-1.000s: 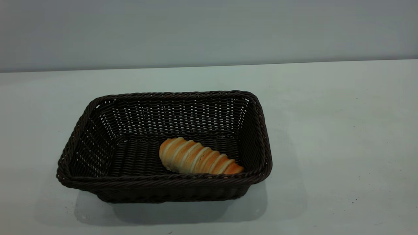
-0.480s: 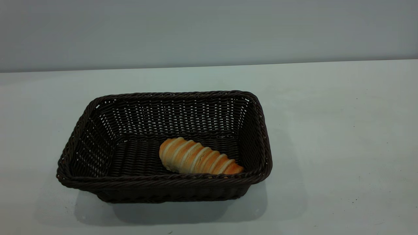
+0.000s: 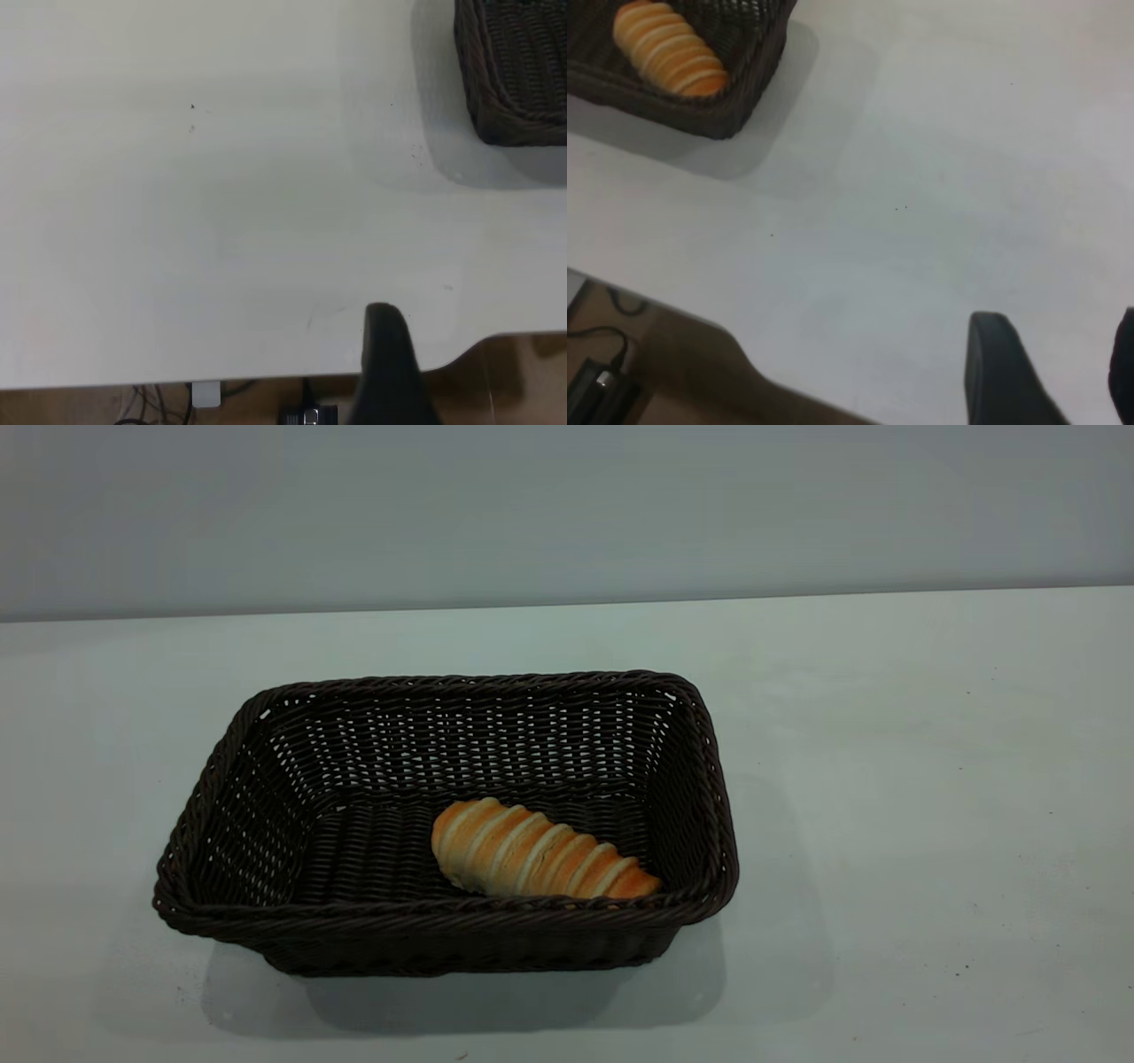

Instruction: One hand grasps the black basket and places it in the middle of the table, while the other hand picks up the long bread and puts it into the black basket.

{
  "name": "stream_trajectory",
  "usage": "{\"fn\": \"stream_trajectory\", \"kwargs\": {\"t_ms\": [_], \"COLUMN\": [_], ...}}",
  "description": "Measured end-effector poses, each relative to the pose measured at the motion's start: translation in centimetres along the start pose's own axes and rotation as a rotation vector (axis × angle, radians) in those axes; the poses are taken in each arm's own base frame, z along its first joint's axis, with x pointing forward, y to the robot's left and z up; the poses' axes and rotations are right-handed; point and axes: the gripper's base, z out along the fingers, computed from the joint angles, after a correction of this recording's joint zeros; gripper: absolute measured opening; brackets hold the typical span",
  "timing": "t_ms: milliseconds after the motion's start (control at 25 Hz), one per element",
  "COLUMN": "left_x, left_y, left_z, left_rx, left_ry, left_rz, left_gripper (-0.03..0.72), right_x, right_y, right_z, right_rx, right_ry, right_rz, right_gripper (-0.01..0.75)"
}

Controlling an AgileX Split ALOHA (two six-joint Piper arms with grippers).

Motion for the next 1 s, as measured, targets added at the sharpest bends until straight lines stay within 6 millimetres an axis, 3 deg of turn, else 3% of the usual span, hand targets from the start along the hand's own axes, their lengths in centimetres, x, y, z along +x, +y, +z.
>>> {"fn": "stream_trajectory", "kwargs": {"t_ms": [320, 640, 1000], "left_x": [0.2, 1.6, 1.6], "left_y": [0.0, 0.0, 0.0], "left_z": [-0.1, -1.3, -1.4], "left_rx": [-0.075, -0.137, -0.137], "left_ry": [-0.005, -0.129, -0.131], "left_rz": [-0.078, -0.16, -0.16], "left_gripper": [0.563, 0.563, 0.563], "right_x": [0.1, 0.2, 0.2], "right_y": [-0.2, -0.3, -0.3], "right_z": [-0.1, -0.3, -0.3], "right_rx": [0.178, 0.379, 0.378], "right_ry": [-0.003, -0.007, -0.006], "right_rz": [0.132, 0.28, 0.279], "right_gripper": [0.283, 0.282, 0.282]}}
